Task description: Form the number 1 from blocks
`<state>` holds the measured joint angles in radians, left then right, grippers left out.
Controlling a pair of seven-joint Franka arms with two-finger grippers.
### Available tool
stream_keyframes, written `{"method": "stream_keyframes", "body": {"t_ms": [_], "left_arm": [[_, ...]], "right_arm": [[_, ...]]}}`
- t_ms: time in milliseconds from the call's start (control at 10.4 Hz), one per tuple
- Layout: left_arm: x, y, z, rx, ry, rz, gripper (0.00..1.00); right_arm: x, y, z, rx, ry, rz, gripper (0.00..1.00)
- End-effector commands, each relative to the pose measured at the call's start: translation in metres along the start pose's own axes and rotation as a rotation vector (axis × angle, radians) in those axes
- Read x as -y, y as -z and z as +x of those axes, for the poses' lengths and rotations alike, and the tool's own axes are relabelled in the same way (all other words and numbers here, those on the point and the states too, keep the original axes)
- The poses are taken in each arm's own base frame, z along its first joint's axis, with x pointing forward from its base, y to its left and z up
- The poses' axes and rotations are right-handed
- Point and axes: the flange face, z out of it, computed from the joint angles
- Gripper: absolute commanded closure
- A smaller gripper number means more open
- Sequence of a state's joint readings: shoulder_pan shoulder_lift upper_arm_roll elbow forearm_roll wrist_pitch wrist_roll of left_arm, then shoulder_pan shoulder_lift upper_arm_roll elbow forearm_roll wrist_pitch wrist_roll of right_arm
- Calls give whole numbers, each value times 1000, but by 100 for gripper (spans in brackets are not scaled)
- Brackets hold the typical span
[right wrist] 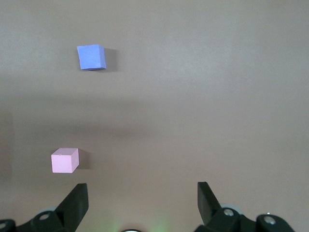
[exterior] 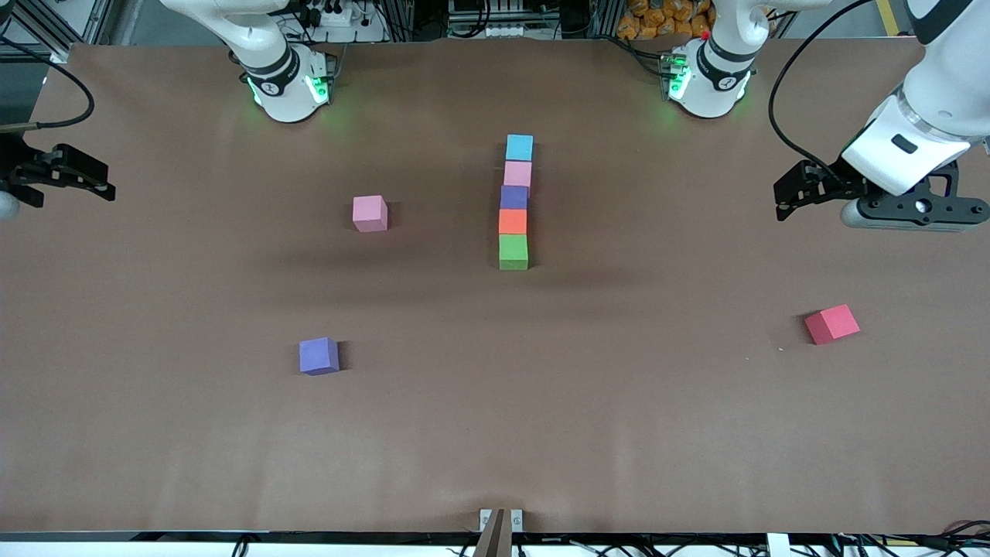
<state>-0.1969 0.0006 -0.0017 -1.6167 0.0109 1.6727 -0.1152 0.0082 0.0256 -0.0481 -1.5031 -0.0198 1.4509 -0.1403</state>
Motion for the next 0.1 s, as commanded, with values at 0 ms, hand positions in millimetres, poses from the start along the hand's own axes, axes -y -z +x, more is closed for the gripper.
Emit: {"method": "stream_keyframes", "body": {"t_ms": [0], "left_arm": [[3, 6, 0, -13, 9, 20, 0]], "right_arm": [[-4, 6, -4, -7, -9, -13, 0]]}}
